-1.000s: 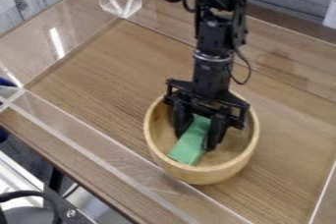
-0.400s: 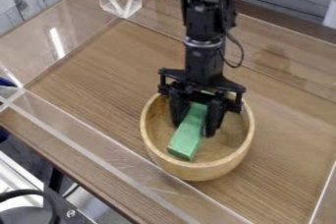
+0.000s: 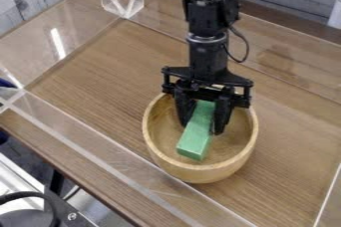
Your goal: Remove the green block from inside the brown bowl and put it on the table
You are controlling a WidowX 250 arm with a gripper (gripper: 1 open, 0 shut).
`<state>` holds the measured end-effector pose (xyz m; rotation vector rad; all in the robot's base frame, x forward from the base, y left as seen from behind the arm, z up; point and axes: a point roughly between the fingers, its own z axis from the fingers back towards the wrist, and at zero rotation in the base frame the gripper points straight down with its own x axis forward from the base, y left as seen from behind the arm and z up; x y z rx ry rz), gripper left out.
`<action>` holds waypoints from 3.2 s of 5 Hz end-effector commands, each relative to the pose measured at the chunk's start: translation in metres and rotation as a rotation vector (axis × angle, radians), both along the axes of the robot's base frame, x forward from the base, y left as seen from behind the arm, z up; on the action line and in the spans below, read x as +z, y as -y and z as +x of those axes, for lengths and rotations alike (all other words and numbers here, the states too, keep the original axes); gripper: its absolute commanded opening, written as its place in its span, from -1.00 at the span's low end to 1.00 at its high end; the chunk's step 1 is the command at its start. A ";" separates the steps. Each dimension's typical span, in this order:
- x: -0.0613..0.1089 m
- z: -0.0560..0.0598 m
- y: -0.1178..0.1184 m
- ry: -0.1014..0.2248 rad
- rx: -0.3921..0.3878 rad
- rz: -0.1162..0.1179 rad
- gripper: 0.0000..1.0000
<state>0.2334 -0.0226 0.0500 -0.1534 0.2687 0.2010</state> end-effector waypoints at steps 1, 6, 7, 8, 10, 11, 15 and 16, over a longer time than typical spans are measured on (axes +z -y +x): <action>0.019 0.014 -0.001 0.073 -0.009 -0.024 -1.00; 0.059 0.033 -0.029 0.098 0.074 -0.071 -1.00; 0.062 0.045 -0.077 0.113 0.175 -0.054 -1.00; 0.058 0.046 -0.117 0.144 0.222 -0.062 -1.00; 0.036 0.029 -0.141 0.181 0.254 -0.056 -1.00; 0.021 0.029 -0.127 0.164 0.151 -0.046 -1.00; 0.012 0.044 -0.071 0.189 -0.033 -0.026 1.00; 0.013 0.043 -0.073 0.189 -0.031 -0.010 -1.00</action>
